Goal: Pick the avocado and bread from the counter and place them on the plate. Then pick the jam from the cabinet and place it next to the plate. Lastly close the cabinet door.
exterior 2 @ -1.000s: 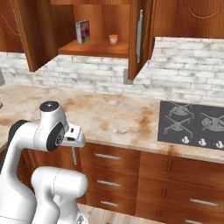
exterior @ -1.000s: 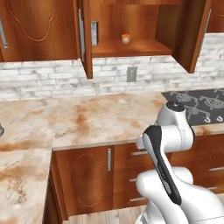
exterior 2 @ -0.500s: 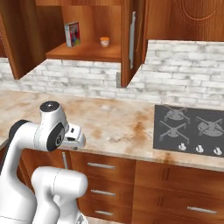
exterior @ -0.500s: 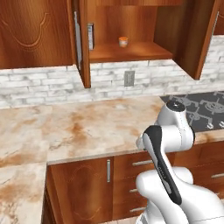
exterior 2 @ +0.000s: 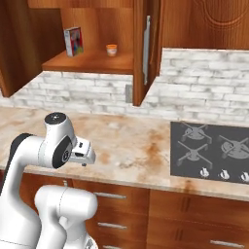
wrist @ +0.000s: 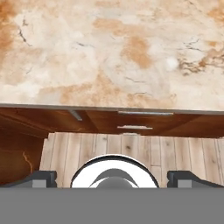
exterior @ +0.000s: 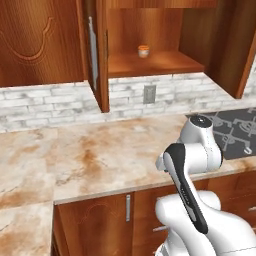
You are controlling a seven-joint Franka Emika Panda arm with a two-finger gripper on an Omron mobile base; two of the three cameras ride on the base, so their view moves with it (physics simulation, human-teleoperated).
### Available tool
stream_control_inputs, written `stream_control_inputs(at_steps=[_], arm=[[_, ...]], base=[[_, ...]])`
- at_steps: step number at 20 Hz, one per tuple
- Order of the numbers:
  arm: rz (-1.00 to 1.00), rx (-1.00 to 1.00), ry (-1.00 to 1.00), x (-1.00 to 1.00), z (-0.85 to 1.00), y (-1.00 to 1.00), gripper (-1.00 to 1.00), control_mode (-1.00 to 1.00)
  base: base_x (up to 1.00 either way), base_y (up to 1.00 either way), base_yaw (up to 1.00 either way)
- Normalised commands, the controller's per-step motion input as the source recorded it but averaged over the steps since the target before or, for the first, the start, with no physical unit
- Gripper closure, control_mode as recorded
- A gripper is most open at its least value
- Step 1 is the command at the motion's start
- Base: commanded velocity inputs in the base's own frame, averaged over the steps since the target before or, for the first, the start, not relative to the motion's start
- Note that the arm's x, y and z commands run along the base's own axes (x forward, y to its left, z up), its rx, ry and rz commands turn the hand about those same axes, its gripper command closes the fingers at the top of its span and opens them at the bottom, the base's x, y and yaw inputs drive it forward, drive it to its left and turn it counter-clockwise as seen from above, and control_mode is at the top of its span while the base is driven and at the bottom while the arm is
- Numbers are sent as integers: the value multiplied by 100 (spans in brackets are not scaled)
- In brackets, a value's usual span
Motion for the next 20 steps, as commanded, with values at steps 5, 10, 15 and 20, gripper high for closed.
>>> stream_control_inputs(at_steps=[5,10,15,20], arm=[[0,0,0,0,0,0,-100,100],[0,0,0,0,0,0,-100,100],[0,0,0,0,0,0,-100,100],[0,0,0,0,0,0,-100,100]], base=[[31,33,-5],[22,26,-4],[37,11,-4],[37,10,-4]])
